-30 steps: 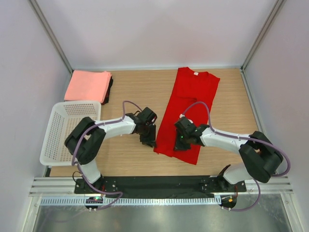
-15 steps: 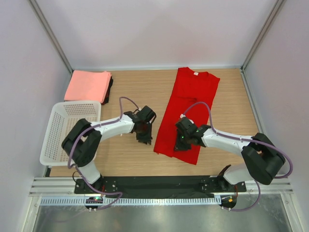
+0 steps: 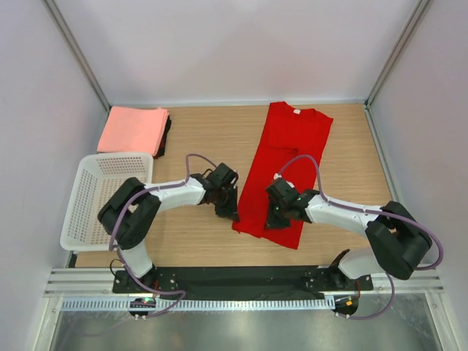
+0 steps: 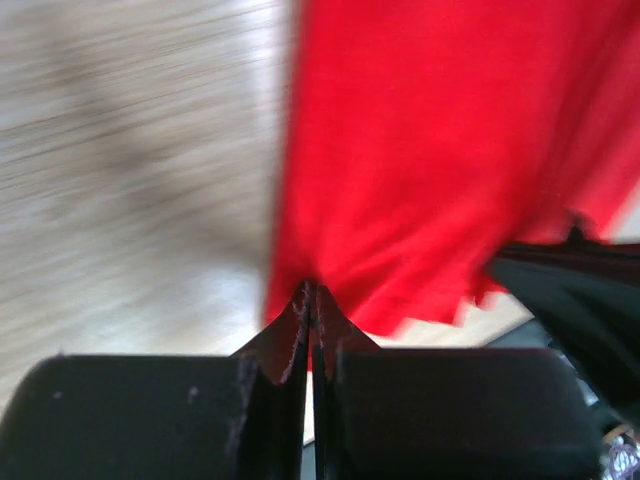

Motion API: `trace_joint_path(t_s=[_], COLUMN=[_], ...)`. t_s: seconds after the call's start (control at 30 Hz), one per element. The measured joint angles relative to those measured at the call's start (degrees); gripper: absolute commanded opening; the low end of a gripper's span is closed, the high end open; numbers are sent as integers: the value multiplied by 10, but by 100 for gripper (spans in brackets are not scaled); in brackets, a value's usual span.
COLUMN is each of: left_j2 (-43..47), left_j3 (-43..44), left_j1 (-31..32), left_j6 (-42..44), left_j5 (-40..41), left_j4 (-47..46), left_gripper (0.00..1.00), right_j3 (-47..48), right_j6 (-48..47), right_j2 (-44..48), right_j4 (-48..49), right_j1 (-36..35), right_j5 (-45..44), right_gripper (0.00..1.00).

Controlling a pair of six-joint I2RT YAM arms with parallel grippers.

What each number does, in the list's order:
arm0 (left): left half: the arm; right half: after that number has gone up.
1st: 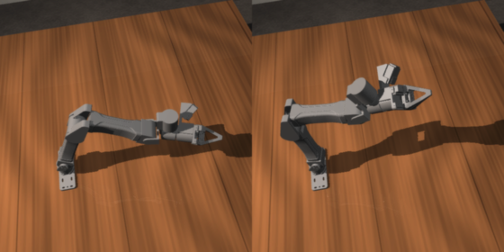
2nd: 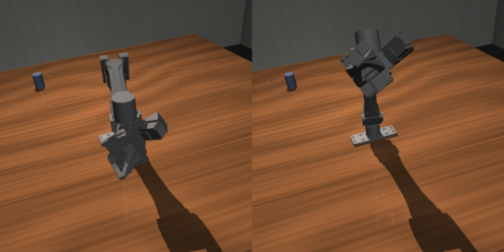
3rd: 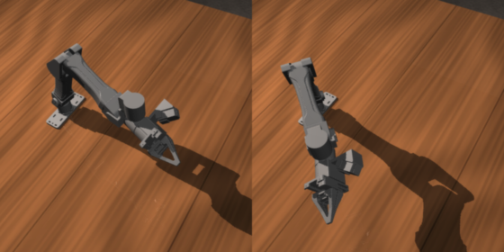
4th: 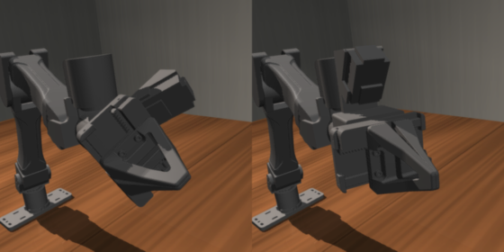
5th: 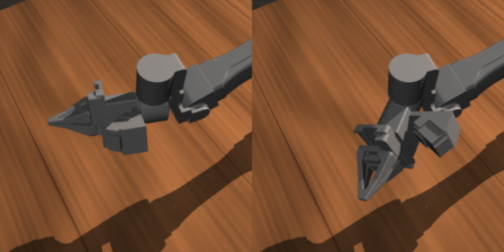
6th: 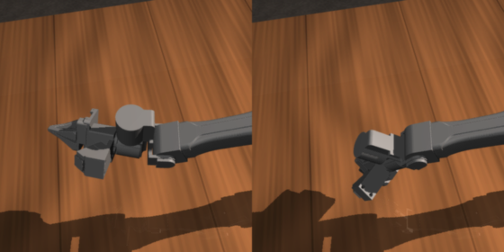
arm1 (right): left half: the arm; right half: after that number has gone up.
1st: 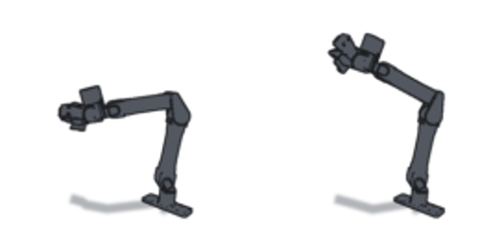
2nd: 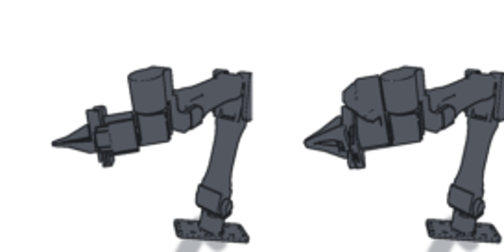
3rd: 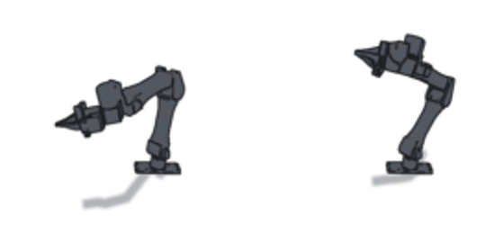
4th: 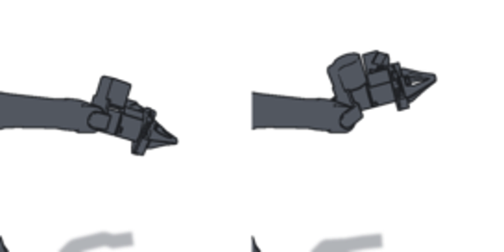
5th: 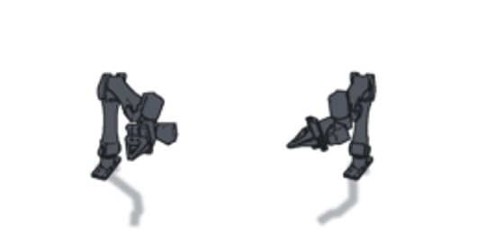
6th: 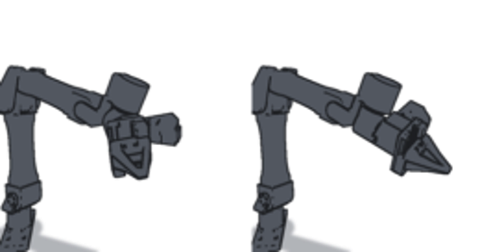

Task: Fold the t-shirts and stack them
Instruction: Fold the tshirt

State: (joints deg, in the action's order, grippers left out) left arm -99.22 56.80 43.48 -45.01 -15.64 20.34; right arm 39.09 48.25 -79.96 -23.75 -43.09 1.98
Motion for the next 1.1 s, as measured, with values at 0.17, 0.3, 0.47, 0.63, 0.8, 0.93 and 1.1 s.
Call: trace_joint_path(t_s=[0.17,0.3,0.47,0.63,0.8,0.93,1.1], left_j2=[-18,-17,12,68,63,39,10], left_j3=[-5,1,4,14,10,0,-2], left_j1=[3,11,20,22,22,21,21], left_j6=[-9,-8,-5,7,17,20,20], left_j5=[7,15,26,44,47,47,44], left_j4=[3,7,37,72,76,77,78], left_gripper=[1,14,36,38,38,36,34], right_j3=[-1,-1,10,38,29,-18,-69], right_j6=[0,-1,1,17,57,99,150], right_j2=[5,7,38,106,162,200,241], right_j4=[-12,-22,-59,-117,-188,-231,-276], right_j1=[0,0,-2,-3,-3,-3,-3], right_j5=[-16,-22,-24,-46,-87,-105,-122], right_gripper=[10,12,29,42,45,46,46])
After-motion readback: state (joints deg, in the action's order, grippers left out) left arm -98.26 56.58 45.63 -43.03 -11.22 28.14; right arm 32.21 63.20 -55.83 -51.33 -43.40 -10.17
